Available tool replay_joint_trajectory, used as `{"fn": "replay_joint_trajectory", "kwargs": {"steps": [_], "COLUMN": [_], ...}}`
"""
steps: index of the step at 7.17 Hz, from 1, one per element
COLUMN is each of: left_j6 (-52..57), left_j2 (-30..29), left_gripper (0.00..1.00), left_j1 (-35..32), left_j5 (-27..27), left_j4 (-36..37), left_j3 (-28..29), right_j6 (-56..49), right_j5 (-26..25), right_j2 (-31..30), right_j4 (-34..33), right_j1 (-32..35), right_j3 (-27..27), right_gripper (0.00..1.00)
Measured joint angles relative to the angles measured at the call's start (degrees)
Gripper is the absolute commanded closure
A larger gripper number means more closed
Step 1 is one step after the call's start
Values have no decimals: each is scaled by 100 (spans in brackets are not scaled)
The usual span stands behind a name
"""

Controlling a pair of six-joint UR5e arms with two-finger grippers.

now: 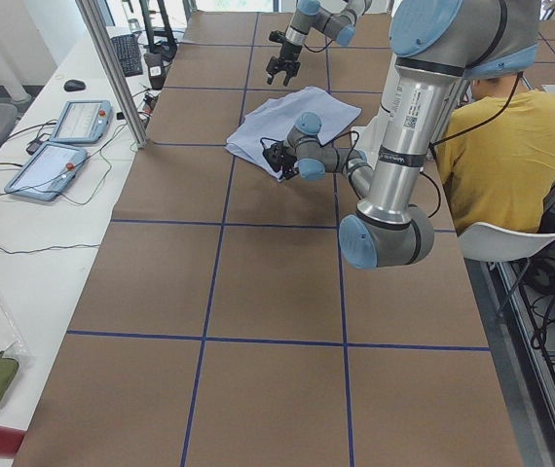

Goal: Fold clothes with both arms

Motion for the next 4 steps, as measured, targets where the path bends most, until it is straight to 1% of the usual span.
{"fn": "replay_joint_trajectory", "kwargs": {"steps": [1,2,4], "left_j6": [-63,-126,-239], "left_j2": [7,12,5], "left_gripper": [33,35,37], "left_j1": [13,28,107], "left_j5": [-21,-35,-43], "left_j4": [110,184,225], "left_j3": [-58,-93,-53], "right_j6": [0,-3,0], "right_j5": [0,0,0], "right_j2": [2,4,4], "right_j4": [0,0,0], "right_j1": [0,0,6], "right_j3": [-26,-56,-112], "right_gripper": [0,0,0]}}
